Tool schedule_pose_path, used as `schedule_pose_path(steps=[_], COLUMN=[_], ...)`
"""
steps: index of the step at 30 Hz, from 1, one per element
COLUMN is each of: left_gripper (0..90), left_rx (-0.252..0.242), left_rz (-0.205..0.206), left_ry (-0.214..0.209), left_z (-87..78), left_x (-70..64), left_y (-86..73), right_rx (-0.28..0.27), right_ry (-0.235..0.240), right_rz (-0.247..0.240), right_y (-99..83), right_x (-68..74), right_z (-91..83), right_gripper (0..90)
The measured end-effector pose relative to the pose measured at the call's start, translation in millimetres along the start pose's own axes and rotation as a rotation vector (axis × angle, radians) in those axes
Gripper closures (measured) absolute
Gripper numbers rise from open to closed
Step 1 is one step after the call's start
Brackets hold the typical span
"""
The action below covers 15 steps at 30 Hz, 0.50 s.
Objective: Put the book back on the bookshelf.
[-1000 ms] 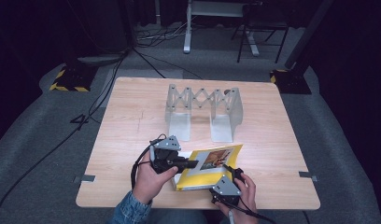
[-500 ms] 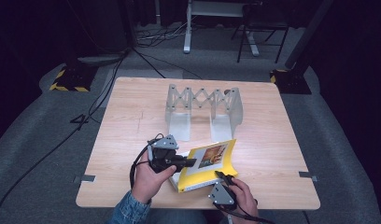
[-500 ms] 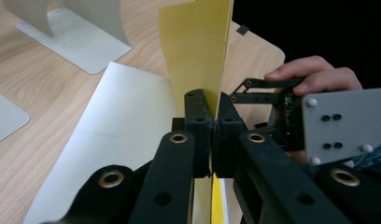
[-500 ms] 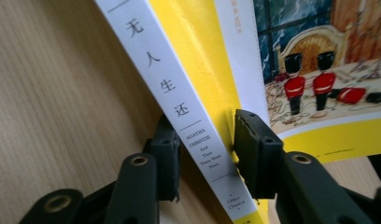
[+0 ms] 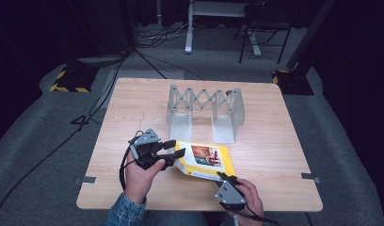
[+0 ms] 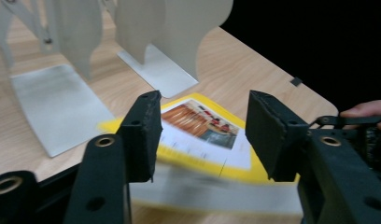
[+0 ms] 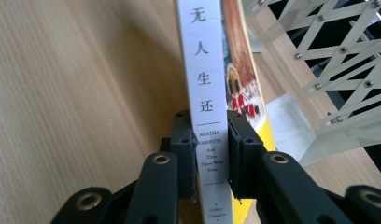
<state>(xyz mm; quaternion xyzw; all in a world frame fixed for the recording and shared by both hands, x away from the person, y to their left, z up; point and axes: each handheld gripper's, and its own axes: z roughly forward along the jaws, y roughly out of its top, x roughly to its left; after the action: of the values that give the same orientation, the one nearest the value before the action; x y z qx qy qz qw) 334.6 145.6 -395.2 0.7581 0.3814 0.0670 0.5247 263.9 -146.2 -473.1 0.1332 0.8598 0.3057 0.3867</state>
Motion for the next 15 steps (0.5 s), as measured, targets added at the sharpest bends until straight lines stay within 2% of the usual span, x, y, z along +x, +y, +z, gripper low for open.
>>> schedule_pose_path(steps=[6, 8, 11, 15], left_gripper=[44.0, 43.9, 43.9, 44.0], left_rx=[-0.015, -0.010, 0.009, 0.058], left_rz=[-0.007, -0.004, 0.001, 0.024], left_ry=[0.054, 0.085, 0.136, 0.199], left_z=[-6.8, -8.7, -9.6, -7.4], left_x=[7.5, 10.8, 16.5, 24.2], left_y=[-3.9, -6.1, -11.8, -22.2], right_rx=[-0.032, -0.043, -0.057, -0.077], right_ry=[0.007, 0.009, 0.005, 0.004], right_rz=[0.072, 0.095, 0.125, 0.165], right_y=[1.7, 2.0, 2.9, 4.2], right_x=[-13.0, -18.1, -26.0, -35.8], right_z=[-8.5, -11.8, -17.8, -26.0], right_gripper=[76.9, 77.0, 77.0, 77.1])
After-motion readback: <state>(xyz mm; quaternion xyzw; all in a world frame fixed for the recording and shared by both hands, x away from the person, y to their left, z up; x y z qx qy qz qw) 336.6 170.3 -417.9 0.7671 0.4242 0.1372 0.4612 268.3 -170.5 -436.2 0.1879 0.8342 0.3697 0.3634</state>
